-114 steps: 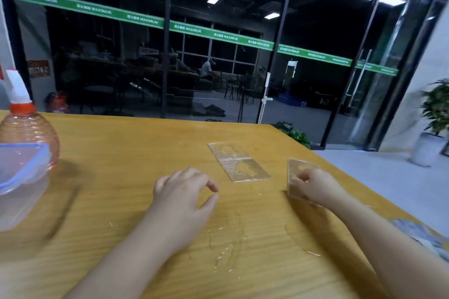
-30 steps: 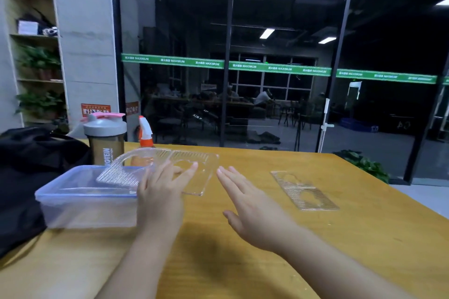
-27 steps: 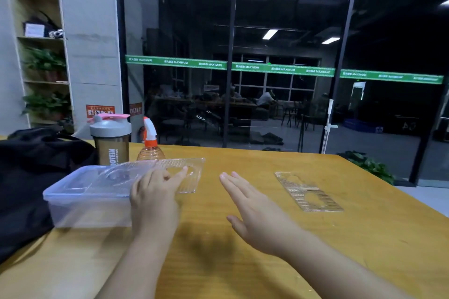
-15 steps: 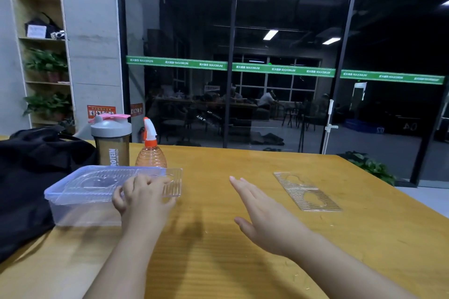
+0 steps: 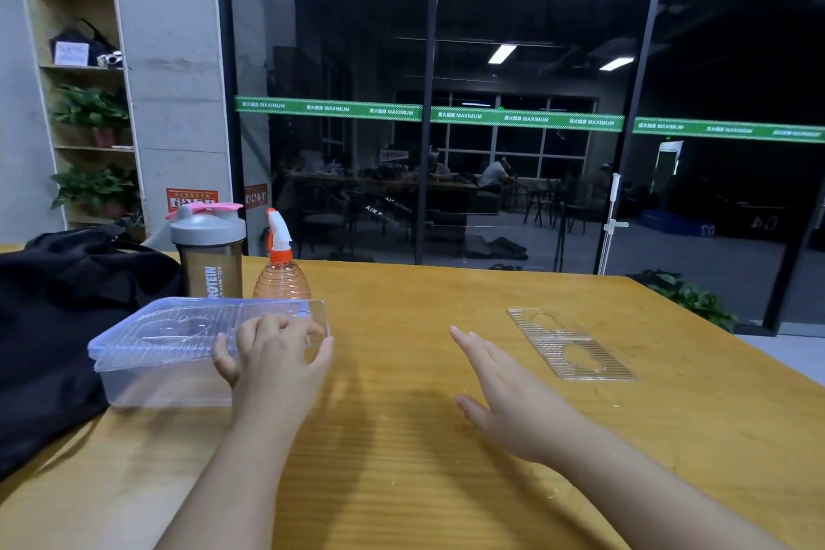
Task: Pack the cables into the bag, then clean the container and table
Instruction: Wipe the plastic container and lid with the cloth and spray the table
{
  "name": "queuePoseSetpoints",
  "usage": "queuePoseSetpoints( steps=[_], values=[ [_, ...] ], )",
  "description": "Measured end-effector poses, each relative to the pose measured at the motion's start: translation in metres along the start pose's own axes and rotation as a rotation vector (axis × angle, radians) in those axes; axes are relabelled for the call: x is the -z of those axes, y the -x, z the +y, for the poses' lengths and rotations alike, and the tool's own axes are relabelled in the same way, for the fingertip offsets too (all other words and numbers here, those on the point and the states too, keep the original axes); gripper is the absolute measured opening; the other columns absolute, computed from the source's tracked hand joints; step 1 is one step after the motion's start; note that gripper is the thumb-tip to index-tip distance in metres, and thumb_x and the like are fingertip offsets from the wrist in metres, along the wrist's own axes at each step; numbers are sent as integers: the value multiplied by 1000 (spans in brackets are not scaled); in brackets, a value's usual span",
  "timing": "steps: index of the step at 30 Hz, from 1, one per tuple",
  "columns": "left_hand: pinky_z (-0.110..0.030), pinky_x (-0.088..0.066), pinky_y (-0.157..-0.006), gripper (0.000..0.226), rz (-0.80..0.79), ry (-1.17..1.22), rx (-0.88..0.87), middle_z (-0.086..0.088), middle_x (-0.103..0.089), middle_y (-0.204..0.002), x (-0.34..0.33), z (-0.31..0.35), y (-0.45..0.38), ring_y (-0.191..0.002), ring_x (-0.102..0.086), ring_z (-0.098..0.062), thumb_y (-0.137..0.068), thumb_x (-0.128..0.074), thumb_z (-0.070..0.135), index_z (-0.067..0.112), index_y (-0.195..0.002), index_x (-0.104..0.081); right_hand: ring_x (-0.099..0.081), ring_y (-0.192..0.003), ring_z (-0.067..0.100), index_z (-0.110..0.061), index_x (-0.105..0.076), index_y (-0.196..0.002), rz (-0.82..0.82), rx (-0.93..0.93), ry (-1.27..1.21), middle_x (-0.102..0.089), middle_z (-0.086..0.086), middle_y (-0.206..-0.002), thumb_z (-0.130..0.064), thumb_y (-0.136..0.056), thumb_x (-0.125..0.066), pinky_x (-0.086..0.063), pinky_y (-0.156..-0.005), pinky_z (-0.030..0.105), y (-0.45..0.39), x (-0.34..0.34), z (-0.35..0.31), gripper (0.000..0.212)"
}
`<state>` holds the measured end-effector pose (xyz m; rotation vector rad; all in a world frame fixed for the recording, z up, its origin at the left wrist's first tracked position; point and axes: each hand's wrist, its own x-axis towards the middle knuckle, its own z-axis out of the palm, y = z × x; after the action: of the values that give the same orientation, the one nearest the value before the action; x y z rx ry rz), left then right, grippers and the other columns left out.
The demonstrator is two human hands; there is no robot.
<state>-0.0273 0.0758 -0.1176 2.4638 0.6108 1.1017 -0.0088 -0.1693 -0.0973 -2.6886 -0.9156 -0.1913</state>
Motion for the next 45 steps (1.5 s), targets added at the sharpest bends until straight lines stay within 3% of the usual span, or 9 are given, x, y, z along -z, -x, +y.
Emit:
queuePoseSetpoints(
  steps=[8,16,25,28,31,35,38,41,45],
  values=[
    [-47,-7,-107,28,-37,-42,25,6,-49,-104,1,-1,-4,-115,-38,-20,-75,-63,58,33,-86,-61,-6,-145,5,-34,6,-150,-16,-29,15,-5,-10,-159,-34,-99,-43,-17,-113,21,1,-2,2,71],
    [-46,-1,-110,14,21,-2,33,-2,-57,-102,-1,-5,-4,-110,-46,-26,-80,-67,40,26,-82,-65,-5,-145,4,-34,5,-150,-23,-45,18,-6,-10,-159,-34,-100,-43,-11,-112,18,2,-3,7,70],
    [-45,-16,-107,11,18,76,-221,1,-59,-88,-7,11,3,-96,-55,-27,-76,-74,23,24,-85,-69,-15,-145,11,-29,-9,-151,-21,-216,57,-15,-6,-158,-38,-98,-44,-19,-117,30,-4,-3,46,64],
    [-44,-17,-108,9,7,138,-357,6,-58,-88,-13,21,12,-95,-54,-21,-78,-71,31,26,-85,-68,-24,-141,13,-24,-20,-149,-14,-315,66,-24,-5,-154,-38,-98,-44,-24,-112,29,-8,4,65,59],
    [-37,-16,-106,25,-15,209,-503,13,-54,-83,-20,32,22,-90,-49,-12,-79,-49,49,31,-83,-65,-34,-137,18,-20,-29,-146,35,-471,59,-36,-1,-150,-41,-95,-49,-33,-108,33,-16,9,88,59],
    [-33,-16,-105,23,-81,247,-615,17,-52,-83,-32,40,33,-90,-51,-7,-80,-44,49,35,-82,-61,-49,-122,24,-15,-36,-141,24,-638,119,-49,4,-138,-50,-91,-51,-47,-94,35,-27,14,112,63],
    [-30,-21,-103,23,-134,295,-611,20,-49,-83,-39,41,37,-89,-51,-7,-80,-42,49,36,-82,-61,-53,-116,25,-12,-37,-139,-28,-697,170,-53,6,-132,-58,-88,-51,-47,-86,31,-38,17,119,70],
    [-30,-32,-91,26,-184,359,-561,21,-50,-82,-40,43,41,-88,-45,-3,-79,-41,50,36,-81,-63,-54,-111,24,-10,-41,-135,-81,-712,246,-57,6,-124,-63,-85,-51,-48,-83,31,-49,20,120,73],
    [-27,-27,-85,36,-261,369,-526,27,-46,-83,-42,47,45,-94,-41,-1,-75,-34,57,38,-84,-64,-58,-99,22,-10,-45,-127,-109,-760,242,-63,2,-105,-67,-81,-53,-49,-73,29,-60,18,125,73]
  ],
)
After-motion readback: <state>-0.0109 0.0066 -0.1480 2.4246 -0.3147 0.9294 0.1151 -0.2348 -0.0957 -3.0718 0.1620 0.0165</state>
